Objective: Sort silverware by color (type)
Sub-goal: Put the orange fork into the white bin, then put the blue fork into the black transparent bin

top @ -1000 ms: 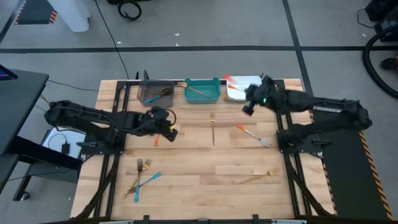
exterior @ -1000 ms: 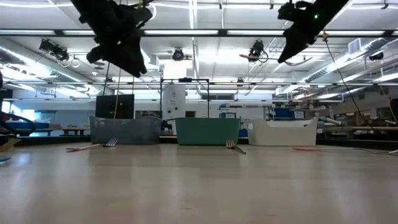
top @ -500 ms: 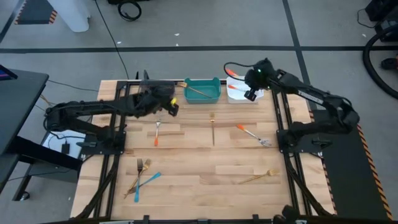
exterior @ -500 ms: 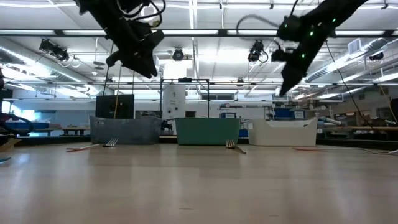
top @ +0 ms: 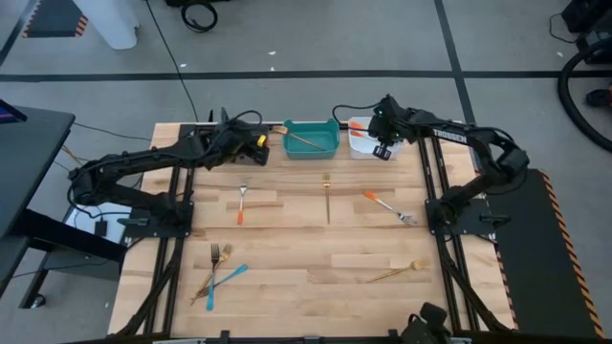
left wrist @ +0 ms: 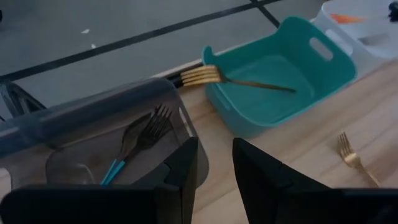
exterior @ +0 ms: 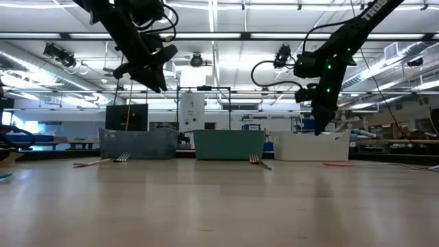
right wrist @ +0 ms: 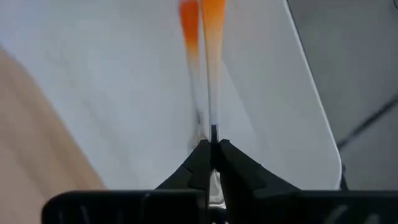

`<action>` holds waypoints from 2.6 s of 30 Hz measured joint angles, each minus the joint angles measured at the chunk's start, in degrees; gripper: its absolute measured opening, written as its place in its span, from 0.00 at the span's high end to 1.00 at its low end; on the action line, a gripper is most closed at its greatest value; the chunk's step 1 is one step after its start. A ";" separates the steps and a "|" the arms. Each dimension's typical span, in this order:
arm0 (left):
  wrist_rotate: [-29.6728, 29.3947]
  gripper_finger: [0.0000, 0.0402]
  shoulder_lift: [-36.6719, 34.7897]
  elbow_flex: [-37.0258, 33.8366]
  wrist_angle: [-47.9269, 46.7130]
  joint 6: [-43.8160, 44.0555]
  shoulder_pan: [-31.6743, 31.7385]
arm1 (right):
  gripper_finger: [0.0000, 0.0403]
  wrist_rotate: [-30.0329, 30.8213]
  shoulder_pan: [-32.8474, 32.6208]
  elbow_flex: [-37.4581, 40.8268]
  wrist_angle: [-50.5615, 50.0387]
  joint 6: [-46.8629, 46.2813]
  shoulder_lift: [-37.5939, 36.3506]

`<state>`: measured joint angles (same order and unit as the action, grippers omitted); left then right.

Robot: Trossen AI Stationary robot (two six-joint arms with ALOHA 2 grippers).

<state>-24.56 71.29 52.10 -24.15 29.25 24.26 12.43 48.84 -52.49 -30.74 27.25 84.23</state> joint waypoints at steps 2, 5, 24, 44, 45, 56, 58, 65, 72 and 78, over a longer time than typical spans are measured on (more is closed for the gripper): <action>0.47 0.73 0.00 0.00 -1.15 0.07 0.05 | 0.88 1.71 0.00 0.00 0.09 0.01 0.55; 0.48 0.73 0.00 0.00 -2.67 0.09 0.01 | 0.83 2.84 0.00 -0.02 0.14 0.02 0.99; 28.81 0.72 -0.02 0.00 -29.14 16.65 -6.86 | 0.75 10.44 0.43 -0.02 4.21 -2.08 -4.81; 27.04 0.72 -0.02 0.00 -39.80 74.01 -53.29 | 0.75 5.54 -12.77 -0.02 -2.26 -23.27 -13.35; 26.14 0.72 -0.02 0.00 -39.83 77.09 -55.79 | 0.75 5.50 -13.74 -0.02 -2.34 -23.87 -13.43; 20.32 0.72 2.48 0.02 -41.31 94.13 -70.83 | 0.75 5.49 -24.32 -0.02 -3.86 -29.49 -13.45; 21.52 0.72 4.35 0.01 -39.99 95.11 -71.96 | 0.75 5.48 -26.48 -0.02 -5.08 -30.49 -13.45; 21.97 0.72 12.82 0.00 -30.57 96.89 -73.78 | 0.75 5.72 -33.21 -0.02 -9.90 -33.75 -13.43; 25.03 0.72 18.86 0.00 -27.77 99.76 -73.78 | 0.75 5.83 -38.22 -0.02 -10.14 -35.71 -13.43; 25.36 0.72 23.42 0.00 -25.01 99.84 -73.74 | 0.75 5.90 -41.10 -0.02 -10.12 -36.15 -13.43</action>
<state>0.80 94.71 52.10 -49.16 129.09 -49.48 18.33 7.74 -52.51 -40.86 -8.90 70.81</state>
